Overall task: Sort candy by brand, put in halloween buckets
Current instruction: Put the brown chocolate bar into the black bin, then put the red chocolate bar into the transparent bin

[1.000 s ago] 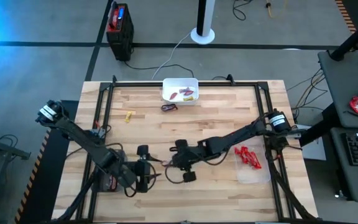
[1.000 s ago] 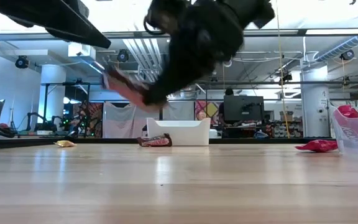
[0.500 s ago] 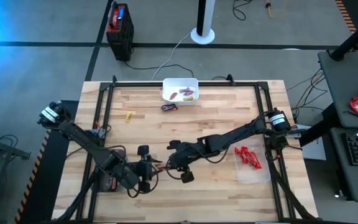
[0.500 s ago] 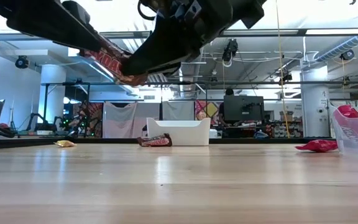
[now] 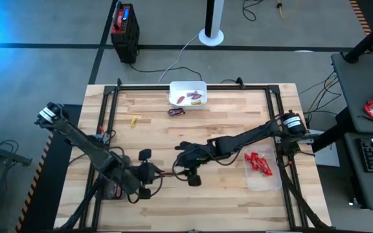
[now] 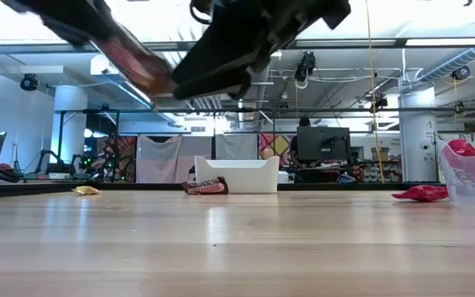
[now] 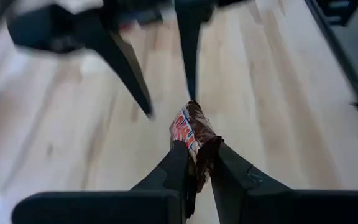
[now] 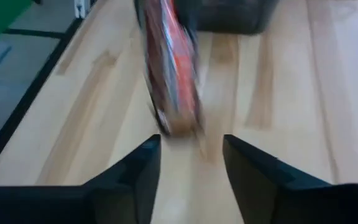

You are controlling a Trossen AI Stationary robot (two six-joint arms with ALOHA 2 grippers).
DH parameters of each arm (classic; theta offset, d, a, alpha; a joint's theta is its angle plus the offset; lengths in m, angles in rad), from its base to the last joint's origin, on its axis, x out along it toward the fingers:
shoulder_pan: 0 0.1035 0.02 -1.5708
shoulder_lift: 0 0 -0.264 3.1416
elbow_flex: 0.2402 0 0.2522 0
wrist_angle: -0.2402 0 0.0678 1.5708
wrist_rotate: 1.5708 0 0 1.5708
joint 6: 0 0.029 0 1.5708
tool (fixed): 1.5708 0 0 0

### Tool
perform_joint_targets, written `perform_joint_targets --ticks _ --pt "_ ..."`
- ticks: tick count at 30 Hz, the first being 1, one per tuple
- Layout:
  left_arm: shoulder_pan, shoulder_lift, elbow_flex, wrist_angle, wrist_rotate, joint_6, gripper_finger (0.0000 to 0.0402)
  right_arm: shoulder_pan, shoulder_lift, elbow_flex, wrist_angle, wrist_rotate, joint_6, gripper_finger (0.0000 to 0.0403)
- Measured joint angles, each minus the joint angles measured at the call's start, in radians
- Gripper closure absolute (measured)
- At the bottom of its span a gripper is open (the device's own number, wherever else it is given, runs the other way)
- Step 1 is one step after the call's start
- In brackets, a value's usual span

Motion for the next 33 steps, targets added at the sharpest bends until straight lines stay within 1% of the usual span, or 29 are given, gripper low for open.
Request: perform_joint_targets --ticks 4,8,11,13,14,16,18,20,22,24,29,33 --pt "-0.019 -0.02 0.181 -0.395 0.127 -0.167 0.0375 -0.012 -0.061 0.0 -0.096 0.001 0.017 0.0201" --pt "-0.061 -0.008 0.342 -0.804 0.284 -0.29 0.0375 -0.022 -0.122 0.0 -0.193 0.002 0.015 0.018" --pt "-0.083 0.001 0.411 -1.062 0.425 -0.43 0.0376 -0.03 -0.162 0.0 -0.25 0.002 0.024 0.0171" --pt "-0.097 0.0 0.42 -1.171 0.514 -0.508 0.0376 -0.032 -0.18 0.0 -0.28 0.003 0.031 0.0167" --pt "-0.105 0.0 0.418 -1.204 0.554 -0.527 0.0377 -0.032 -0.186 0.0 -0.292 0.003 0.031 0.0165" --pt "-0.124 -0.007 0.392 -1.214 0.629 -0.536 0.0378 -0.032 -0.197 0.0 -0.331 0.004 0.031 0.0162" --pt "-0.137 -0.008 0.357 -1.205 0.673 -0.536 0.0379 -0.035 -0.209 0.0 -0.368 0.005 0.035 0.016" --pt "-0.141 -0.008 0.321 -1.176 0.691 -0.536 0.0379 -0.042 -0.223 0.0 -0.417 0.014 0.061 0.0159" --pt "-0.142 -0.008 0.287 -1.158 0.672 -0.56 0.0376 -0.057 -0.24 0.0 -0.473 0.027 0.112 0.0156" --pt "-0.142 -0.008 0.257 -1.164 0.644 -0.621 0.0354 -0.073 -0.257 0.0 -0.538 0.03 0.149 0.0153" --pt "-0.144 0.001 0.215 -1.16 0.692 -0.668 0.0269 -0.121 -0.3 0.0 -0.698 0.052 0.263 0.0142" --pt "-0.144 0.003 0.214 -1.157 0.695 -0.669 0.0216 -0.188 -0.321 0.0 -0.839 0.103 0.397 0.0138"
